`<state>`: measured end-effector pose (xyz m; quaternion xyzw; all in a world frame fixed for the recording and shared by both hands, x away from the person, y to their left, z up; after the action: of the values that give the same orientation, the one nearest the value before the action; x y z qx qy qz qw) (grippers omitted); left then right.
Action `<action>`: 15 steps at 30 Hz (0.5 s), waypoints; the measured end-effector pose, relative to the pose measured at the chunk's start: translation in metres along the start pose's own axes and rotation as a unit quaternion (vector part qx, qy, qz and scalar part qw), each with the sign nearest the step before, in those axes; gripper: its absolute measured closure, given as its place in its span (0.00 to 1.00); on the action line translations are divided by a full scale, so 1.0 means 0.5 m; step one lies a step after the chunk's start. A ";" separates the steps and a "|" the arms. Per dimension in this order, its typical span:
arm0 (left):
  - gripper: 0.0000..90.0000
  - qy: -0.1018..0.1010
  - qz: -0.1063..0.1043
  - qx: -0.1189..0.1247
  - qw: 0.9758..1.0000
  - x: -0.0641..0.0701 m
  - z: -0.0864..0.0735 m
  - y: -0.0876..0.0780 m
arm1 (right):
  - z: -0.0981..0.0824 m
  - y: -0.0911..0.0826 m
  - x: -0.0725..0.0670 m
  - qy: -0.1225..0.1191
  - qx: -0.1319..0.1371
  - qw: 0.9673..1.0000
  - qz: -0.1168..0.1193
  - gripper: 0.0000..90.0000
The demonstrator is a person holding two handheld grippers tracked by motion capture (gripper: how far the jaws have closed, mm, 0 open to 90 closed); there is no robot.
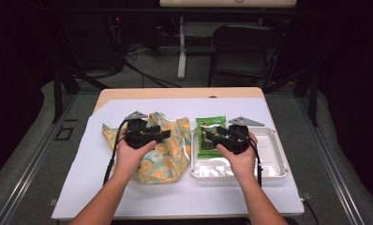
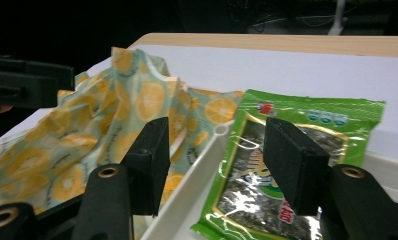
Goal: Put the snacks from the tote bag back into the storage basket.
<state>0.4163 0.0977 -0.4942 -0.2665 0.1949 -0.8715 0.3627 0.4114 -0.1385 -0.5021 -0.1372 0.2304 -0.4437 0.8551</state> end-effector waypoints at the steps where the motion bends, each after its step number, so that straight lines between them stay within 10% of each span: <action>1: 0.50 0.003 0.004 0.000 1.000 -0.004 -0.002 -0.005 | 0.000 -0.001 -0.006 -0.005 -0.003 1.000 0.005 0.49; 15: 0.51 0.064 0.052 0.003 0.997 -0.036 -0.028 -0.060 | -0.009 0.007 -0.061 -0.060 -0.015 0.997 0.041 0.53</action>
<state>0.4030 0.1329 -0.4948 -0.1987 0.2292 -0.8670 0.3952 0.3964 -0.1115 -0.4993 -0.1665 0.1907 -0.3957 0.8828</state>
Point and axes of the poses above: each handheld gripper's, and its own axes: y roughly forward along the jaws, z roughly out of its top, x roughly to its right, the point moved 7 cm from there along y, roughly forward along the jaws
